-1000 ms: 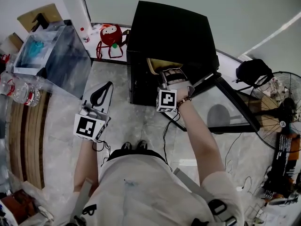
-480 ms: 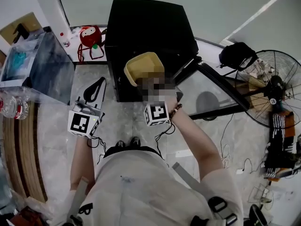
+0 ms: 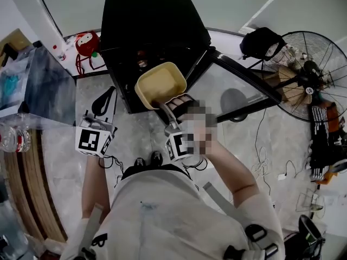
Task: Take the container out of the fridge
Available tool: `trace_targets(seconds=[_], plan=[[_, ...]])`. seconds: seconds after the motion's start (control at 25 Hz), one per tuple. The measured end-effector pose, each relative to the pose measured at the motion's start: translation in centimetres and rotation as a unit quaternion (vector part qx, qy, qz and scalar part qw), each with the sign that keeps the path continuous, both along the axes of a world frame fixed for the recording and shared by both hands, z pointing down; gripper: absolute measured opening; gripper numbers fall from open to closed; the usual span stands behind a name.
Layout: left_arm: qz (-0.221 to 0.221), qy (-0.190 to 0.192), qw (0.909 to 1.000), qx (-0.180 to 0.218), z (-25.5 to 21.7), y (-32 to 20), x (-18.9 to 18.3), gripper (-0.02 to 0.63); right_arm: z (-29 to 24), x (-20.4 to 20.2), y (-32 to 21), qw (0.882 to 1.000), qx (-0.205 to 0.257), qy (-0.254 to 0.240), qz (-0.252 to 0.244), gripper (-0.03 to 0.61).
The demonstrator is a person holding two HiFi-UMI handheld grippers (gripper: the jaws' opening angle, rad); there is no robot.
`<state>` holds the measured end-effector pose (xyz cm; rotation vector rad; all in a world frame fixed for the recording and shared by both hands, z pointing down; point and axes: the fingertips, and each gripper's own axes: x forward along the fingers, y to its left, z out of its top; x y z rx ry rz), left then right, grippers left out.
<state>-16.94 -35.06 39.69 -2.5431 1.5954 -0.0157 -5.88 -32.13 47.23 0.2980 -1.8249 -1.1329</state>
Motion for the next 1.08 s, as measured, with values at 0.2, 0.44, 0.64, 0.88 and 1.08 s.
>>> trace_targets(seconds=[0.2, 0.44, 0.64, 0.88, 1.08], plan=[[0.017, -0.004, 0.9999, 0.002, 0.0, -0.2, 0.8, 0.008, 0.9, 1.5, 1.6, 1.000, -0.011, 0.019, 0.018, 0.100], [0.026, -0.011, 0.9996, 0.004, -0.4, -0.2, 1.7, 0.008, 0.9, 2.2, 1.8, 0.999, -0.014, 0.020, 0.021, 0.098], [0.026, -0.007, 0.9996, 0.003, -0.2, 0.0, 1.4, 0.008, 0.8, 2.2, 1.9, 0.999, -0.017, 0.022, 0.023, 0.098], [0.022, -0.005, 0.9997, 0.004, -0.3, 0.3, 1.0, 0.008, 0.9, 1.9, 1.9, 0.999, -0.026, 0.017, 0.026, 0.098], [0.020, -0.001, 0.9998, -0.003, -0.5, 0.6, 0.9, 0.008, 0.7, 1.7, 2.0, 0.999, -0.024, 0.020, 0.030, 0.098]])
